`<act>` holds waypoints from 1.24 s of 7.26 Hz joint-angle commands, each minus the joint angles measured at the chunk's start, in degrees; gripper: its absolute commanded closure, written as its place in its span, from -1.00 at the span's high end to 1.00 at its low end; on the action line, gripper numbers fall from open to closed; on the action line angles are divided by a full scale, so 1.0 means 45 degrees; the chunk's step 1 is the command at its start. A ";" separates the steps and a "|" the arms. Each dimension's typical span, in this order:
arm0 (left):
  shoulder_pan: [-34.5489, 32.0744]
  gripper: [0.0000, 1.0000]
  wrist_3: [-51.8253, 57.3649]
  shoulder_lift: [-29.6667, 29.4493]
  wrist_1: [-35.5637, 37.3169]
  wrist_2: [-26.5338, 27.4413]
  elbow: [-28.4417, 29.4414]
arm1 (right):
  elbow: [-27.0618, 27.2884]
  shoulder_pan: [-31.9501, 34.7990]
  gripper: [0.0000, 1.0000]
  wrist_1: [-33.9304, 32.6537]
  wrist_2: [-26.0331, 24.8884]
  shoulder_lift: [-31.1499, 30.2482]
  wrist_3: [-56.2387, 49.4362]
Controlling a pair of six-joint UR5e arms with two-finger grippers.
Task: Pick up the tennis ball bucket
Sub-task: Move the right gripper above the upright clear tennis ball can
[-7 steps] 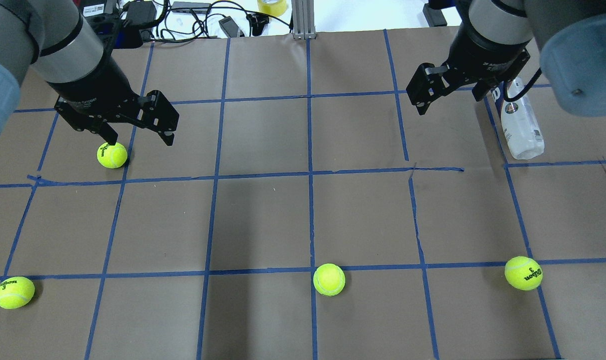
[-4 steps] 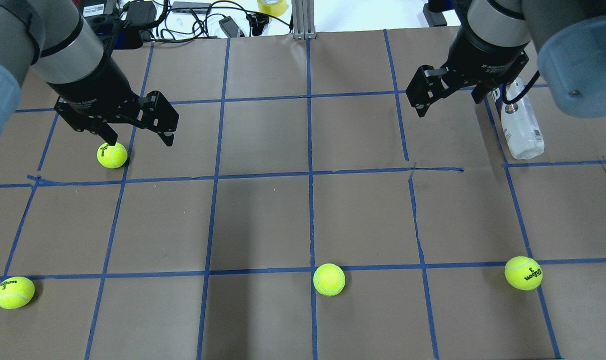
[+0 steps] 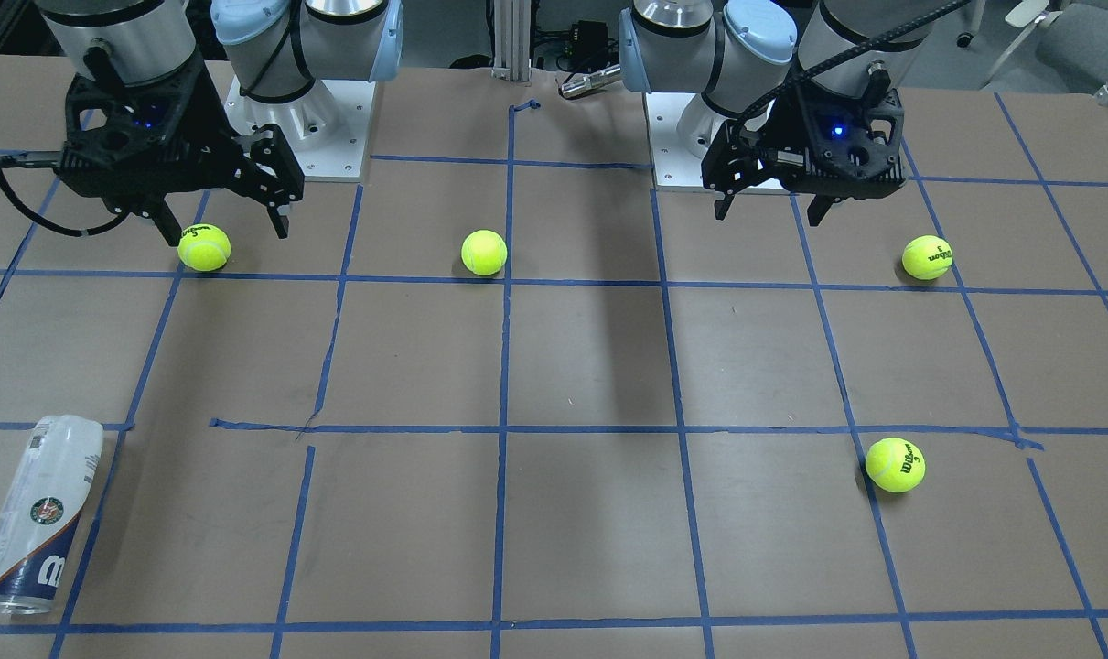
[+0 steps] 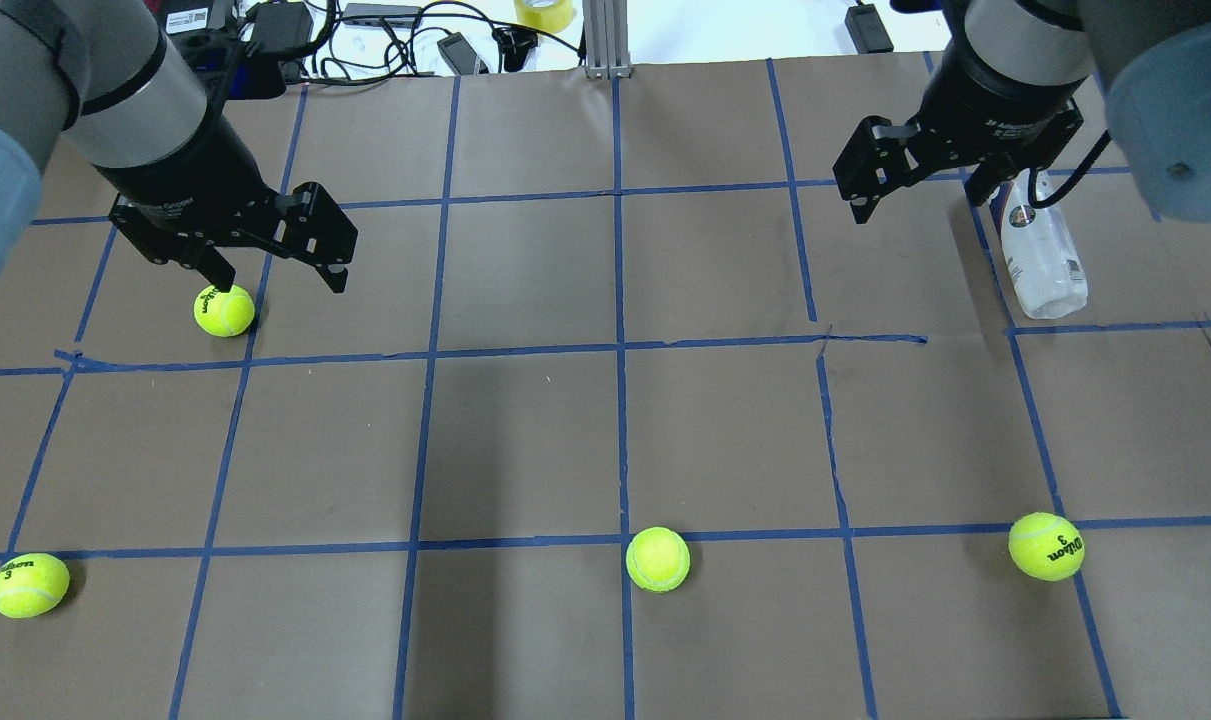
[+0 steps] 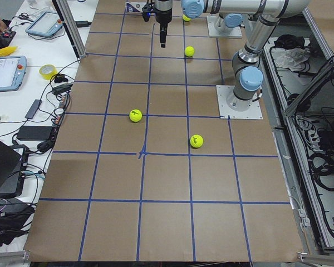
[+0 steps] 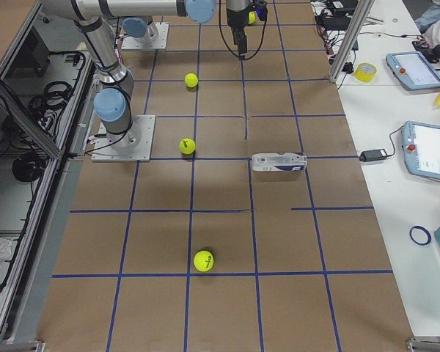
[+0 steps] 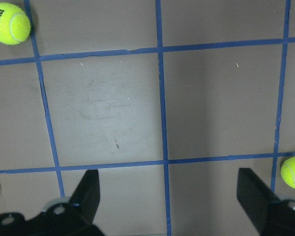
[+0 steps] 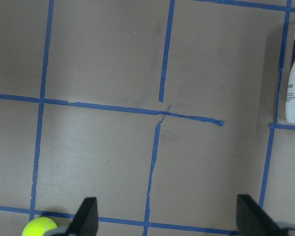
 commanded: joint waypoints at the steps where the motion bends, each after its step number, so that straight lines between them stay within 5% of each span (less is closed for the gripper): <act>1: 0.0000 1.00 0.0000 0.0000 0.0019 -0.0002 0.0008 | 0.0000 -0.0154 1.00 -0.0026 0.0013 -0.0028 0.0439; 6: 0.0000 1.00 0.0000 0.0000 0.0039 -0.0002 0.0008 | -0.0407 -0.0698 1.00 -0.0105 -0.0183 0.0514 0.0774; 9: 0.0000 1.00 0.0000 0.0000 0.0039 -0.0002 -0.0011 | -0.4072 -0.2764 1.00 -0.0317 -0.0377 0.4802 -0.0609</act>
